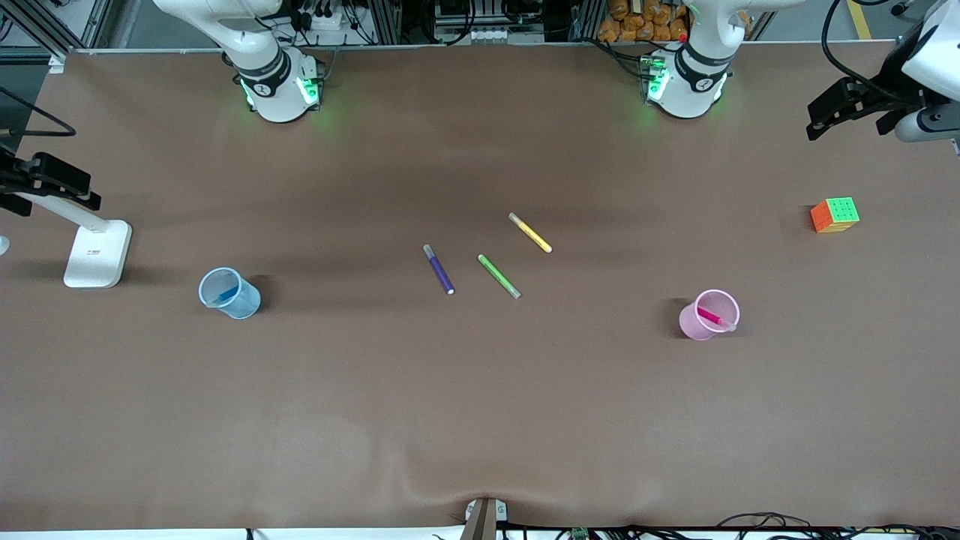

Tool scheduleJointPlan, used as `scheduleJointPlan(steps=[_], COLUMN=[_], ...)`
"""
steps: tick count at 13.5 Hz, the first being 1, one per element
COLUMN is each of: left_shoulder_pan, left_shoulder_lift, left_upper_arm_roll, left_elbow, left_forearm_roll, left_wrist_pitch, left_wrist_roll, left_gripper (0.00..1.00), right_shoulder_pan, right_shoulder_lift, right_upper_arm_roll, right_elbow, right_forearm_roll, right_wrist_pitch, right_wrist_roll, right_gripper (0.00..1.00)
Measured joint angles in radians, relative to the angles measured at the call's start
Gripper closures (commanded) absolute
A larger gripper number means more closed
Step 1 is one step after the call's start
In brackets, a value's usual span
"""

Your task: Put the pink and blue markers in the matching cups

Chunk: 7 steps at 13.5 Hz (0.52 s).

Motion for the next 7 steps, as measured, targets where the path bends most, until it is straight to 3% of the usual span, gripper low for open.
scheduleJointPlan(steps=[7], left_shoulder_pan=[0.002], left_shoulder_lift=[0.022], left_upper_arm_roll=[0.001], left_elbow=[0.021], left_forearm_roll=[0.000], left_wrist_pitch=[0.000], left_wrist_roll=[0.000], left_gripper=[0.00], right_shoulder_pan=[-0.011], right_shoulder_lift=[-0.026], right_upper_arm_roll=[0.004], right_elbow=[-0.028], right_forearm_roll=[-0.010], right_wrist_pitch=[0.007], right_wrist_roll=[0.000], right_gripper=[0.00])
